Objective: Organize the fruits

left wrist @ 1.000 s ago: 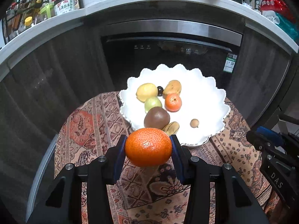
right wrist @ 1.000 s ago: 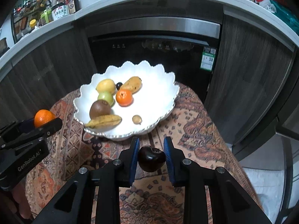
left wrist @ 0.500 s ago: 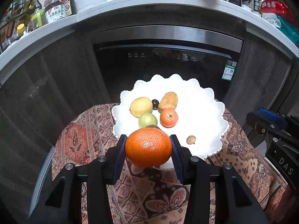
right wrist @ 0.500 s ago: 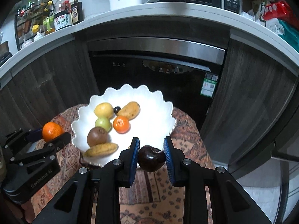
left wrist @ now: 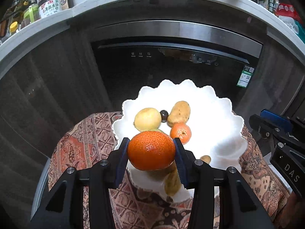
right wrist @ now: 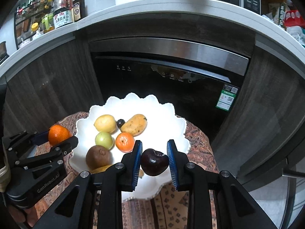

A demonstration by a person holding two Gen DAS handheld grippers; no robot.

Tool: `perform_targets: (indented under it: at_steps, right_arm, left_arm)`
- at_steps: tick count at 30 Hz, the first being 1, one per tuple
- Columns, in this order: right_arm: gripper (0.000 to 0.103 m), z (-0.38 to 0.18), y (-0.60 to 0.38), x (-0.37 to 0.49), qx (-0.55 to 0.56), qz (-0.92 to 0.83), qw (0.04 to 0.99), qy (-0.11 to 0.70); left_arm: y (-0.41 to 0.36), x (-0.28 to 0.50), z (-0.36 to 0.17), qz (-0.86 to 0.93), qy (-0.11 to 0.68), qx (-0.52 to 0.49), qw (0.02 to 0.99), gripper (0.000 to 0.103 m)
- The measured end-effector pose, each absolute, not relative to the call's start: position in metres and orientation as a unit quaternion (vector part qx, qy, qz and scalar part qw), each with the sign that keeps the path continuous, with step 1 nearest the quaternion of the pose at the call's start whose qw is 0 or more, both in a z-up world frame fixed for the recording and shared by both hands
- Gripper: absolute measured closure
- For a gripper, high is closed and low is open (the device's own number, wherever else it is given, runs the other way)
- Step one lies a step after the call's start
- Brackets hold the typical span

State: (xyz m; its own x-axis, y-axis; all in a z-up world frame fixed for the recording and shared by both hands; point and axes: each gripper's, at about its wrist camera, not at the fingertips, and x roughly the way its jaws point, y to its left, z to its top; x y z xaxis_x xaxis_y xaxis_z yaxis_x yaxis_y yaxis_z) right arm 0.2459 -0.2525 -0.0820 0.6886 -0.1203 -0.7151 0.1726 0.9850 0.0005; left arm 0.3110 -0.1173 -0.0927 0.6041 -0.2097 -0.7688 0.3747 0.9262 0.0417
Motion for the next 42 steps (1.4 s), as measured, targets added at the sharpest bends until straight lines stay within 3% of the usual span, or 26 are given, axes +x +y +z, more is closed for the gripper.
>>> perform_targets:
  at_steps: [14, 16, 17, 18, 22, 25, 30, 42]
  right_arm:
    - [0.074, -0.109, -0.254, 0.280, 0.034, -0.064, 0.908, 0.414]
    - [0.073, -0.109, -0.252, 0.281, 0.032, -0.063, 0.908, 0.414]
    - [0.072, -0.109, -0.252, 0.282, 0.032, -0.063, 0.907, 0.414]
    - [0.066, -0.109, -0.252, 0.281, 0.033, -0.064, 0.908, 0.414]
    - [0.034, -0.101, -0.251, 0.275, 0.030, -0.079, 0.913, 0.399]
    - [0.022, -0.095, -0.253, 0.271, 0.030, -0.090, 0.915, 0.393]
    - [0.016, -0.084, -0.254, 0.262, 0.034, -0.096, 0.916, 0.387]
    - [0.014, -0.046, -0.250, 0.221, 0.036, -0.105, 0.926, 0.360]
  left_arm:
    - [-0.118, 0.335, -0.120, -0.161, 0.447, 0.094, 0.875, 0.057]
    - [-0.116, 0.335, -0.120, -0.159, 0.447, 0.093, 0.875, 0.051]
    - [-0.115, 0.334, -0.119, -0.155, 0.445, 0.093, 0.877, 0.040]
    - [-0.114, 0.332, -0.116, -0.151, 0.438, 0.092, 0.881, 0.032]
    - [-0.112, 0.330, -0.106, -0.143, 0.428, 0.095, 0.888, 0.024]
    - [-0.111, 0.326, -0.099, -0.137, 0.423, 0.096, 0.890, 0.016]
    - [-0.109, 0.314, -0.084, -0.121, 0.408, 0.103, 0.899, 0.001]
    - [-0.097, 0.271, -0.041, -0.111, 0.380, 0.098, 0.913, 0.000]
